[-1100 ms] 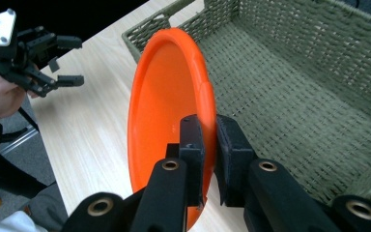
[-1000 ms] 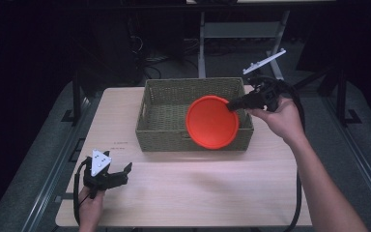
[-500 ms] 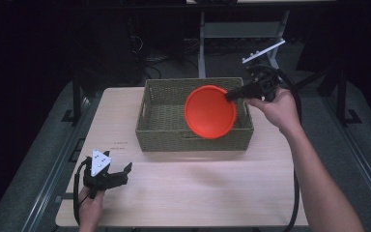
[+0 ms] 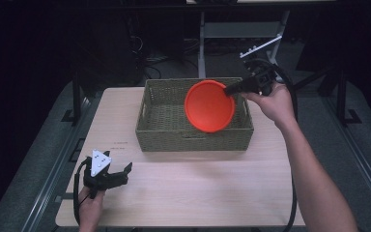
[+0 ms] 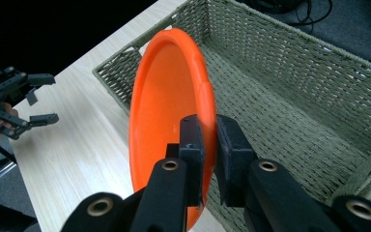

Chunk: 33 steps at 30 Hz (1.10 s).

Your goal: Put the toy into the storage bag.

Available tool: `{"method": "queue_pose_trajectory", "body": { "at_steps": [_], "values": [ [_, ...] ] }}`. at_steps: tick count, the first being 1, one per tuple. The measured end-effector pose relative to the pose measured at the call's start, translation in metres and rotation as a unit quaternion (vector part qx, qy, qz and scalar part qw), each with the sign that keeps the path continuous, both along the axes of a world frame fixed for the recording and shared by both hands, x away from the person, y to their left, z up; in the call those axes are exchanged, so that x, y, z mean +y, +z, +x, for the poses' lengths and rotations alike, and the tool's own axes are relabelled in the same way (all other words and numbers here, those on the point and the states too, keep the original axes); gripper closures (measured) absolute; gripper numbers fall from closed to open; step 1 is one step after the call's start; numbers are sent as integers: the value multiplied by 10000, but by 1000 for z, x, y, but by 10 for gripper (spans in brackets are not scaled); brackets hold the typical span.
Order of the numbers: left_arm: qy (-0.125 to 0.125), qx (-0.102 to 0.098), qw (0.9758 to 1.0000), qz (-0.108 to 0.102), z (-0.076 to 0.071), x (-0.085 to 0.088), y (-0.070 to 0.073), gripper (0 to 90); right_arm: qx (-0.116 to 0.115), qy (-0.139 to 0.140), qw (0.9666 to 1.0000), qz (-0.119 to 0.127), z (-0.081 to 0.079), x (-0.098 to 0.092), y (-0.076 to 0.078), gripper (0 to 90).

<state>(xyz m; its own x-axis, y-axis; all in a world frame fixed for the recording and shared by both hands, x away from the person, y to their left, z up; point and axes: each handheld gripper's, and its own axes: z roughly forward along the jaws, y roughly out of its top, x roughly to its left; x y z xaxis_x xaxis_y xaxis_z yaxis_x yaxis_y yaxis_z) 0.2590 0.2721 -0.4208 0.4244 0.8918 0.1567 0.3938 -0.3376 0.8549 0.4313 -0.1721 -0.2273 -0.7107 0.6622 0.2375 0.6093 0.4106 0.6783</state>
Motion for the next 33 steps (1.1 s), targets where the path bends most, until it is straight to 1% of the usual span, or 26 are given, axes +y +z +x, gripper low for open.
{"method": "queue_pose_trajectory", "body": {
  "at_steps": [6, 7, 8, 9, 10, 11, 13, 15, 20, 25, 27, 33],
  "values": [
    [0, 0, 10000, -3, 0, -1, 0, 127, 65, -116, 9999, 25, 9, -2, -6, 821],
    [4, -12, 10000, -36, 0, -1, 0, 127, 65, -116, 9999, 25, 9, -2, -6, 821],
    [2, -19, 10000, -39, 0, -1, 0, 128, 73, -174, 9998, 54, 12, -3, -7, 821],
    [2, -19, 10000, -39, 0, -1, 0, 127, 73, -174, 9998, 54, 12, -3, -7, 821],
    [-1, -14, 10000, -40, 0, -1, 0, 128, 85, -220, 9996, 125, 15, -6, -7, 821],
    [-1, -14, 10000, -40, 0, -1, 0, 128, 85, -220, 9996, 125, 15, -6, -7, 821],
    [3, -22, 10000, -65, 0, -1, 0, 128, 39, -291, 9993, 250, 18, -10, -8, 821],
    [2, -21, 10000, -68, 0, -1, 0, 128, 63, -347, 9990, 283, 21, -13, -9, 821],
    [2, 14, 10000, -29, -1, 0, 1, 128, 91, -492, 9985, 215, 28, -14, -15, 821],
    [-4, -5, 10000, -14, -1, 1, 1, 128, 118, -585, 9981, 180, 36, -13, -22, 821],
    [4, -41, 10000, -26, -1, 0, 1, 128, 140, -612, 9979, 154, 38, -13, -24, 821],
    [-1, -30, 10000, -24, -1, 0, 1, 128, 174, -748, 9969, 149, 44, -14, -30, 821]
  ]
}}
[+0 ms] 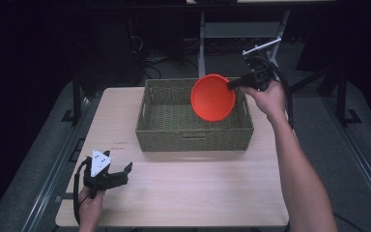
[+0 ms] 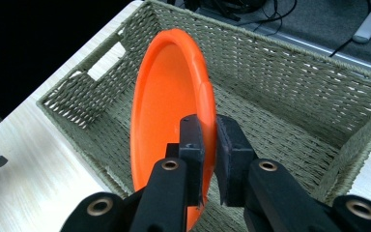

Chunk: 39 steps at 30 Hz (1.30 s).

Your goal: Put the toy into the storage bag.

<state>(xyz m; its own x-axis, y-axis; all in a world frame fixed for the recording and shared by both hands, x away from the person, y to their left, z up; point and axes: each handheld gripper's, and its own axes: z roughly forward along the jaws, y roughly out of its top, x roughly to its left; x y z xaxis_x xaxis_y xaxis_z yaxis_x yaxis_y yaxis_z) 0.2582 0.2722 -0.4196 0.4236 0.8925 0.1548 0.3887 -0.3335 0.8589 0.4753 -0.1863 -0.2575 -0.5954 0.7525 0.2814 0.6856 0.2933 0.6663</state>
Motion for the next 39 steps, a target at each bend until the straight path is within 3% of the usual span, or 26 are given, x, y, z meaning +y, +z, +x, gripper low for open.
{"method": "queue_pose_trajectory", "body": {
  "at_steps": [15, 20, 39],
  "values": [
    [-27, -10, 10000, -24, 1, -1, -1, 128, 170, -211, 9996, -51, 11, -3, -22, 820],
    [-82, -3, 10000, 52, 0, -2, 0, 127, 179, -195, 9996, -120, 13, 1, -26, 820],
    [-35, -24, 10000, 7, 1, 0, -1, 128, 366, -124, 9992, -139, 19, 10, -47, 820]
  ]
}}
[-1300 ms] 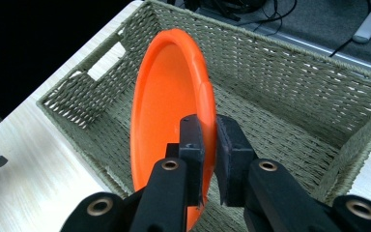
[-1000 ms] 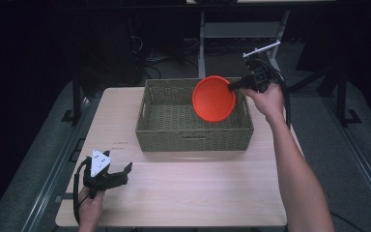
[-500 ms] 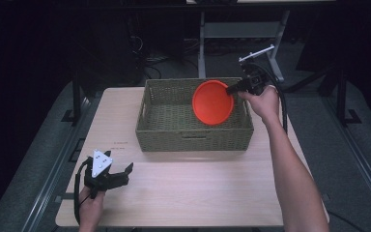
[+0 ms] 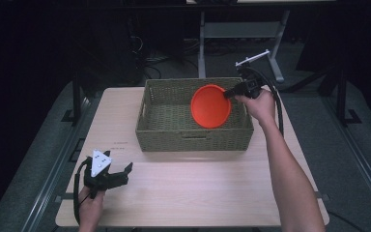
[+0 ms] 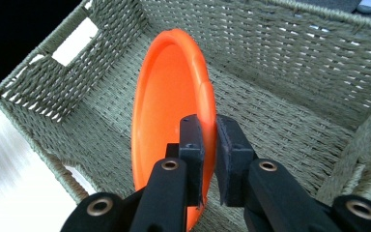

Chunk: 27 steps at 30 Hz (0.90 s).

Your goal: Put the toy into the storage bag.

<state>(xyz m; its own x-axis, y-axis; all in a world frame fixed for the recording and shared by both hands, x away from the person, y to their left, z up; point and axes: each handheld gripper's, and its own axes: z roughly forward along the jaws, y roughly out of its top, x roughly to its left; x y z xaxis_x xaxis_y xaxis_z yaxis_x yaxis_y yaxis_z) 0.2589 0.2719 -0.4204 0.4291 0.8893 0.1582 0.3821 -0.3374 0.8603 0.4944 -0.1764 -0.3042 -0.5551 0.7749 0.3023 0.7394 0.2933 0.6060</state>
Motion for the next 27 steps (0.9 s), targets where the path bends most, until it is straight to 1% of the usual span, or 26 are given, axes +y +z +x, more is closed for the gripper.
{"method": "queue_pose_trajectory", "body": {
  "at_steps": [4, 6, 10, 13, 16, 18, 23, 25, 27],
  "values": [
    [-2, 4, 10000, 2, 0, 0, 0, 128, 62, 16, 10000, -21, 1, 3, -5, 820],
    [2, -2, 10000, -8, 0, 0, 0, 127, 47, 34, 10000, -41, 1, 3, -6, 820],
    [13, 9, 10000, 0, 0, 0, 1, 128, 111, 75, 9999, -87, 2, 7, -9, 819],
    [11, 8, 10000, 2, -1, 0, 1, 128, 101, 117, 9998, -149, 3, 11, -11, 819],
    [15, -4, 10000, 10, -1, 1, 1, 127, 132, 123, 9997, -158, 3, 12, -13, 819],
    [17, -15, 10000, -19, -1, 1, 1, 127, 181, 118, 9996, -154, 4, 13, -16, 819],
    [18, -15, 10000, -7, -1, 1, 1, 128, 313, 116, 9992, -207, 6, 14, -24, 819],
    [21, 0, 10000, -4, -1, 1, 1, 128, 331, 102, 9992, -216, 6, 14, -25, 819],
    [15, 8, 10000, 16, -1, 1, 1, 128, 358, 66, 9989, -295, 7, 15, -29, 819]
  ]
}}
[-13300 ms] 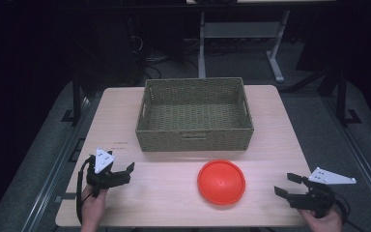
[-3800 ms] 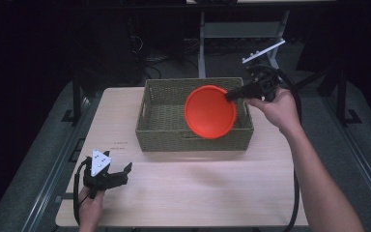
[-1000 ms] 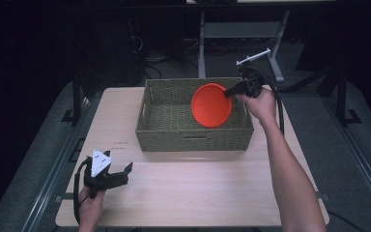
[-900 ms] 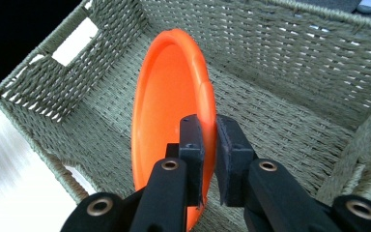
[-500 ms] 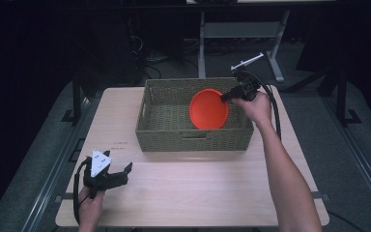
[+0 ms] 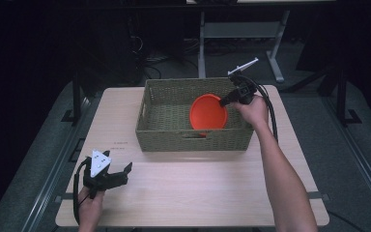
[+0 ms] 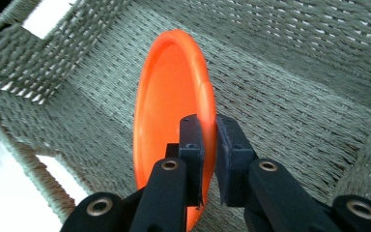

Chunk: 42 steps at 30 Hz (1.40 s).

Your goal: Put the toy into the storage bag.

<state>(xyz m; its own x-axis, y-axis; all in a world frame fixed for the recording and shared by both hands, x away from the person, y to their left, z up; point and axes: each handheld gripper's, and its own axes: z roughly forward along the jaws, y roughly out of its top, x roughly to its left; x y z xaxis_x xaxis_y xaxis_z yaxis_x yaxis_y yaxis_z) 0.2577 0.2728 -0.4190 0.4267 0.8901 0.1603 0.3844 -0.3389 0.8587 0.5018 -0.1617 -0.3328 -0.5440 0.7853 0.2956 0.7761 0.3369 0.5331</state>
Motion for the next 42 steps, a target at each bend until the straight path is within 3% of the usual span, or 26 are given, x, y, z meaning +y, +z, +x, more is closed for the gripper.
{"method": "queue_pose_trajectory", "body": {
  "at_steps": [12, 16, 42],
  "values": [
    [9, -5, 10000, -10, 0, 0, 0, 127, 177, -46, 9997, -179, 3, -1, -11, 818],
    [26, -7, 10000, -31, 0, 0, 0, 127, 269, -18, 9990, -351, 4, 1, -17, 817],
    [21, 16, 10000, -40, 3, -2, -1, 128, 383, -74, 9981, -472, 9, -2, -23, 758]
  ]
}}
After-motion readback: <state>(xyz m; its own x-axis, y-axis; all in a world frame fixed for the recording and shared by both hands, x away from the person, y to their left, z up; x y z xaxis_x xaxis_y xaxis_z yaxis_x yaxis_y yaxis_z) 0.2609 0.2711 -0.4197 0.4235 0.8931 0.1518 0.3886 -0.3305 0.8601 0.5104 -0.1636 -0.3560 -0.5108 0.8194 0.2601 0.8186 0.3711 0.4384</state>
